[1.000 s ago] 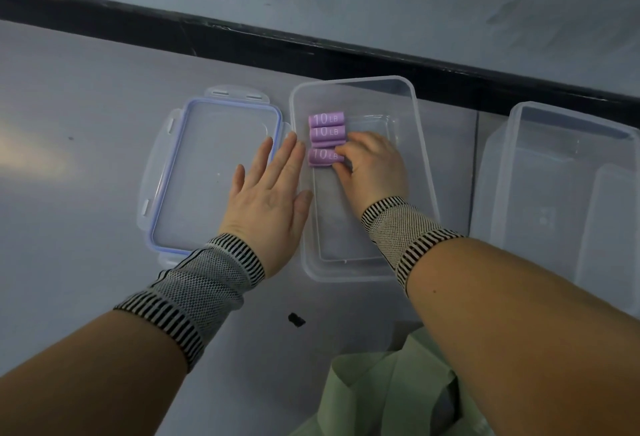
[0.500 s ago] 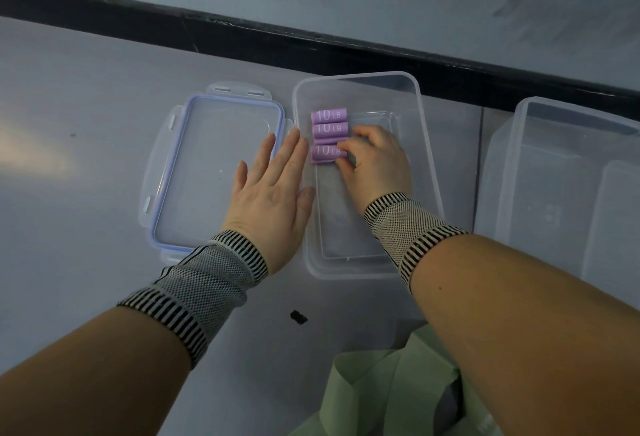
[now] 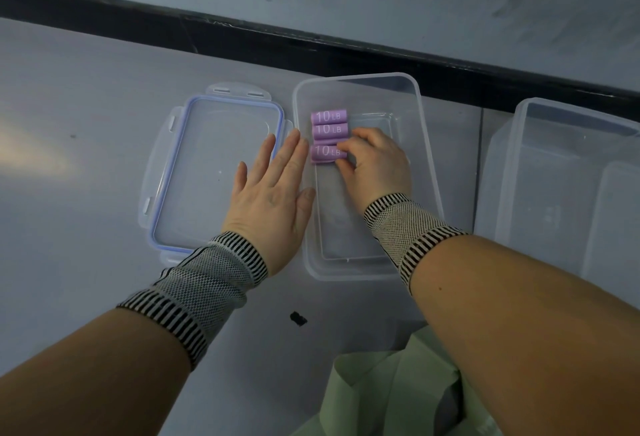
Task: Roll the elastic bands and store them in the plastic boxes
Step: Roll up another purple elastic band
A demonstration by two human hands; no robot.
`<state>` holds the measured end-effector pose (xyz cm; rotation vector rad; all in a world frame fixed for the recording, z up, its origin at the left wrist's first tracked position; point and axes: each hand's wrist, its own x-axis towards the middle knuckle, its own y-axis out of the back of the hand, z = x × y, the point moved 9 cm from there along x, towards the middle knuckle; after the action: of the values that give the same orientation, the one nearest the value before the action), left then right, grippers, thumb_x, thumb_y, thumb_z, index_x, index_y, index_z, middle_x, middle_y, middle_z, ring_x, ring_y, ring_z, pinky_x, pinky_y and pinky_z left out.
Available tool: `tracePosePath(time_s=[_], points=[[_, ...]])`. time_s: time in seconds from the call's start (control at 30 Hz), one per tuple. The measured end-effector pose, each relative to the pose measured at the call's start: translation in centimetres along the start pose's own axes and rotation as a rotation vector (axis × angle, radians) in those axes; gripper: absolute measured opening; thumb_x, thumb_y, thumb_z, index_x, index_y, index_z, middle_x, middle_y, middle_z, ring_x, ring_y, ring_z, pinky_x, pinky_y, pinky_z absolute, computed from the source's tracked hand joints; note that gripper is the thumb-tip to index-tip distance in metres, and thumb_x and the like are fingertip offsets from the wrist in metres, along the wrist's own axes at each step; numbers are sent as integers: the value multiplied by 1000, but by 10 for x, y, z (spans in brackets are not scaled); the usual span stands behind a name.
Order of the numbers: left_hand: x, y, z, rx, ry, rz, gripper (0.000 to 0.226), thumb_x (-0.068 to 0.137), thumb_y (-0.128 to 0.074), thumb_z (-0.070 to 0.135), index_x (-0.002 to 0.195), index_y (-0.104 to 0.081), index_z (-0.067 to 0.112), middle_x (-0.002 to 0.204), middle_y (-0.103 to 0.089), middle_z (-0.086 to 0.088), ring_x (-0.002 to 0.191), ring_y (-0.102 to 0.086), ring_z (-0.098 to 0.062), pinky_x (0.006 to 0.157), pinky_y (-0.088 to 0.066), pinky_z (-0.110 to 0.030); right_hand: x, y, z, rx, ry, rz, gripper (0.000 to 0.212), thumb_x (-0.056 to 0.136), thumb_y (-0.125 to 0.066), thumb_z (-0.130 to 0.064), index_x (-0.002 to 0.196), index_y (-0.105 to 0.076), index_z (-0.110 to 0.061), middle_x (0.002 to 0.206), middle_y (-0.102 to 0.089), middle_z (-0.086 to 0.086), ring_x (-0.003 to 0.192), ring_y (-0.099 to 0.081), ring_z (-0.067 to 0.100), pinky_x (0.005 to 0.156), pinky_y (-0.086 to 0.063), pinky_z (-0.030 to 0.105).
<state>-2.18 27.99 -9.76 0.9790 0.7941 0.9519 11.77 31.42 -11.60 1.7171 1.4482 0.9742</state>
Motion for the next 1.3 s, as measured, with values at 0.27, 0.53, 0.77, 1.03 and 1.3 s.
tracePosePath(time_s=[0.27,0.53,0.77,1.03,1.3], points=[[0,1,-1,-7,-3,-2,70,85,-5,49,150,0,24,148,14,19,142,12,-10,115,-4,-48,1,1,-1,5,-2,-11,23,82,-69,-22,103,-70,-13,114,-62,6,105,-58,25,91,-44,36],[0,3,1,-10,-5,9,70,85,-7,48,150,-5,21,153,6,14,145,6,-16,115,-6,-50,1,1,1,22,-30,-23,23,84,-67,-21,105,-69,-12,116,-61,7,106,-56,26,91,-43,35],[0,2,2,-3,-10,7,69,86,-9,47,150,-7,21,158,-1,9,145,4,-17,115,-8,-51,3,-1,5,-5,-60,-44,25,86,-64,-22,109,-67,-13,119,-58,7,109,-53,27,89,-42,35],[0,3,1,-4,-10,13,69,86,-9,47,150,-6,22,157,-1,9,145,5,-16,115,-7,-51,1,-1,2,0,-60,-64,29,86,-65,-20,114,-65,-13,120,-57,9,110,-53,28,92,-41,36],[0,3,2,20,-2,-1,68,87,-8,48,150,-4,23,158,0,9,145,6,-18,115,-7,-52,1,-2,-3,-47,-61,-169,45,90,-61,-24,134,-51,-18,138,-45,9,127,-42,27,104,-36,37]])
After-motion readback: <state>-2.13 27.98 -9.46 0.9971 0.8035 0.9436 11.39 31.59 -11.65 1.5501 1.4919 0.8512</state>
